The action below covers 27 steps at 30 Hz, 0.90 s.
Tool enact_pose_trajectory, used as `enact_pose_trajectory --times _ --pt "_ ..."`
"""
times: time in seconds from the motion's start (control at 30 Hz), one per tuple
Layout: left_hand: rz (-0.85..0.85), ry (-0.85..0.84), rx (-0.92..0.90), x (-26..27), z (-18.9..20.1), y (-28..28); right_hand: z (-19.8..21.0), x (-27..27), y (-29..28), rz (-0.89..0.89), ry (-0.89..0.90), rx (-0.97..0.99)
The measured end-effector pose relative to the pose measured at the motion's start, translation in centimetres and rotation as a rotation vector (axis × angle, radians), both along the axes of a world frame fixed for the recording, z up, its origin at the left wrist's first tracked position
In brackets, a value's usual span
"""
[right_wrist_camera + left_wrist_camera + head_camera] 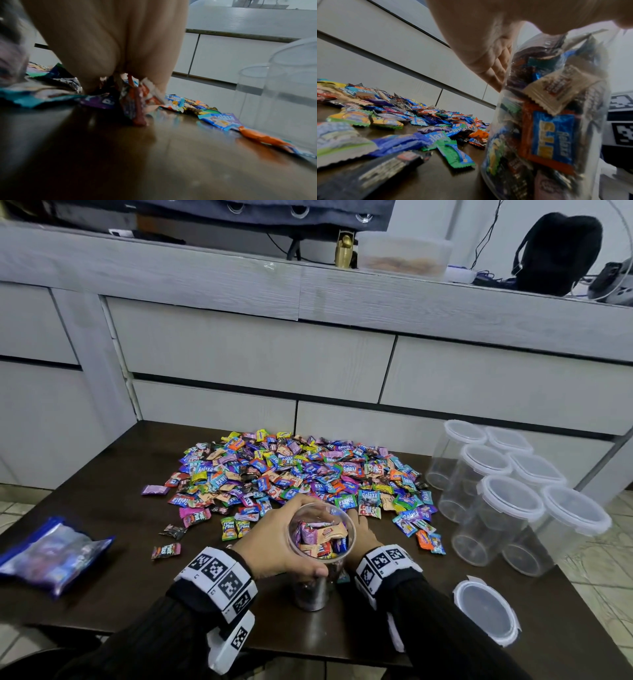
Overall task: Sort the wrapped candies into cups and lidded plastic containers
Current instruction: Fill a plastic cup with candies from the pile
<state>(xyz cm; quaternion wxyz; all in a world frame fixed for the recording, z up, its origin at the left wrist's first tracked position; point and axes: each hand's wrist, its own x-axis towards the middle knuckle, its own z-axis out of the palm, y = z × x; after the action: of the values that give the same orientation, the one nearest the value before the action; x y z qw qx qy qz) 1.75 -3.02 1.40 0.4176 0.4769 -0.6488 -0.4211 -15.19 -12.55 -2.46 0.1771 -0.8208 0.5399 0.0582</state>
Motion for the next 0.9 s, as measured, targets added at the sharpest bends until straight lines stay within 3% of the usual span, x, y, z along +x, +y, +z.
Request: enact_pose_trajectory --times 0.17,0.27,0.57,0.77,0.9 --pt "0.005 0.000 0.003 -0.1 -0.1 0.0 0.0 -1.1 -1.2 -0.061 -0.095 0.144" --pt "0.006 0.009 0.013 -0.2 0.0 0.1 0.0 -1.9 -1.7 -0.017 -0.105 0.077" --pt "0.014 0.039 0.000 -0.8 -0.2 0.0 1.6 -4.9 -1.8 -0.099 -0.468 -0.190" --pt "0.000 0.024 0.000 -1.5 -0.4 -0.3 1.9 -5.6 -2.1 -0.099 -0.513 -0.213" --pt "0.000 0.013 -0.001 -1.6 -0.4 -0.4 4.1 -5.7 -1.3 -0.095 -0.708 -0.247"
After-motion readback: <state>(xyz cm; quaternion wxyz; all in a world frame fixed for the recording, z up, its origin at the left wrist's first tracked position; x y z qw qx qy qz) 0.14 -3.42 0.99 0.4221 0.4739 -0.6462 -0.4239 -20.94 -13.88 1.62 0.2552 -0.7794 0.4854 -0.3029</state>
